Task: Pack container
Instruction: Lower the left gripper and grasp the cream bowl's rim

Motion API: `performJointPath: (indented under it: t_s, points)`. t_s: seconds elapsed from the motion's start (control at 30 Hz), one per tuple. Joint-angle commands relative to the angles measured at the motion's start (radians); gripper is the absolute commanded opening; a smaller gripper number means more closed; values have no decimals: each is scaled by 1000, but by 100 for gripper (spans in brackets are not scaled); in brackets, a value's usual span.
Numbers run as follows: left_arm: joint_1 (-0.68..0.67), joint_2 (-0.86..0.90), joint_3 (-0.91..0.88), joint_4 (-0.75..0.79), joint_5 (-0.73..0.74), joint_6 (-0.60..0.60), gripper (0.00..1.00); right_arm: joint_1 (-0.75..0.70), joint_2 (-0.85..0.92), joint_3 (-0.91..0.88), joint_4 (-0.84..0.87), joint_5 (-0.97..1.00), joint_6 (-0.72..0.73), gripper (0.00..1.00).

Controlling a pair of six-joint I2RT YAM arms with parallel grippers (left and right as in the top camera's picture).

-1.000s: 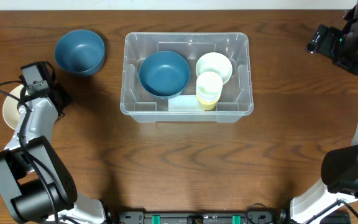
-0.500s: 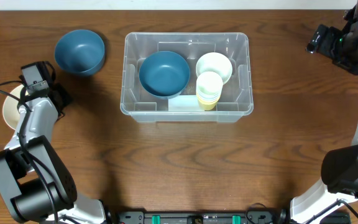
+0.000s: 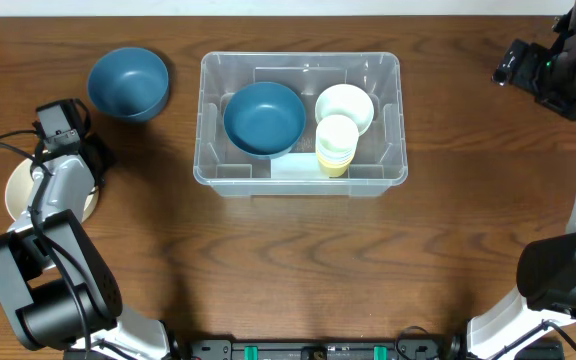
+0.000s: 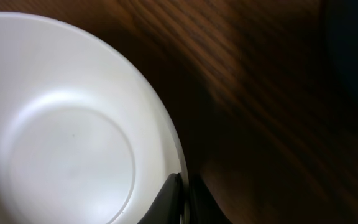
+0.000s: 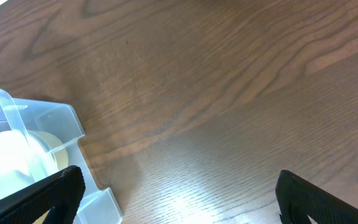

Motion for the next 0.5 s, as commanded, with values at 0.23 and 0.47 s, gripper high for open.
performJointPath:
  t_s: [0.23,0.47]
  points:
    - [2,-61,16,-39,161,-12,6,-3,-20,12,0,0,14,99]
    - [2,-261,44,-131,172,-12,6,-3,-20,12,0,0,14,99]
